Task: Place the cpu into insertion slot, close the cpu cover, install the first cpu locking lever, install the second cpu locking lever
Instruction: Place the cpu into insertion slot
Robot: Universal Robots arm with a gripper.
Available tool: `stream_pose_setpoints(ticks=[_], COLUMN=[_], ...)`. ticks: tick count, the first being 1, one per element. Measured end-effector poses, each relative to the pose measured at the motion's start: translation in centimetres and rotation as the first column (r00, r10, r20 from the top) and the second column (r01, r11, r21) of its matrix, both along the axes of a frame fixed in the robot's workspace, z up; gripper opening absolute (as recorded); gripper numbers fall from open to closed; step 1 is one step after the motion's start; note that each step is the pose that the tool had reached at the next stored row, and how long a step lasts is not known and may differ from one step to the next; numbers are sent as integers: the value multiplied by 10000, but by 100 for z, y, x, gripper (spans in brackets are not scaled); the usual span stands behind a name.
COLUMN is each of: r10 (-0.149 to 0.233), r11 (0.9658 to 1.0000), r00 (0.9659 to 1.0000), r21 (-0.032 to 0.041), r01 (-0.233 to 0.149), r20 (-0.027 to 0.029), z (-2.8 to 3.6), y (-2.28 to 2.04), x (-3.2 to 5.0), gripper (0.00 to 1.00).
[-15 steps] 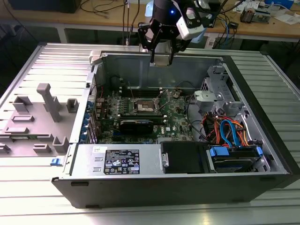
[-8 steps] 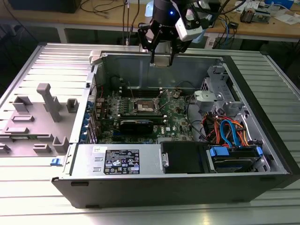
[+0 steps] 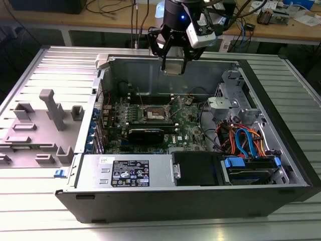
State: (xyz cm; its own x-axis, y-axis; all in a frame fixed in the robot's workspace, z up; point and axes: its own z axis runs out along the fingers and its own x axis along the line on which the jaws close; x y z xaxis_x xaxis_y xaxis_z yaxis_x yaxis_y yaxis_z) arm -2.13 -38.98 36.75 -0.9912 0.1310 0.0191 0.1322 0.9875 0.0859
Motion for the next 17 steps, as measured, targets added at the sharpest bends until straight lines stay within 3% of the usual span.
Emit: stream_pose_setpoints(ticks=[3, 7, 17], r10=[-86, -734, -1032], r11=[10000, 9973, 9947], r00=[10000, 9973, 9947], r21=[0, -1, 1], r01=[86, 734, 1032], r20=[0, -2, -1], z=[-8, -23, -36], y=[-21, -23, -42], x=[0, 0, -29], gripper=[54, 54, 54])
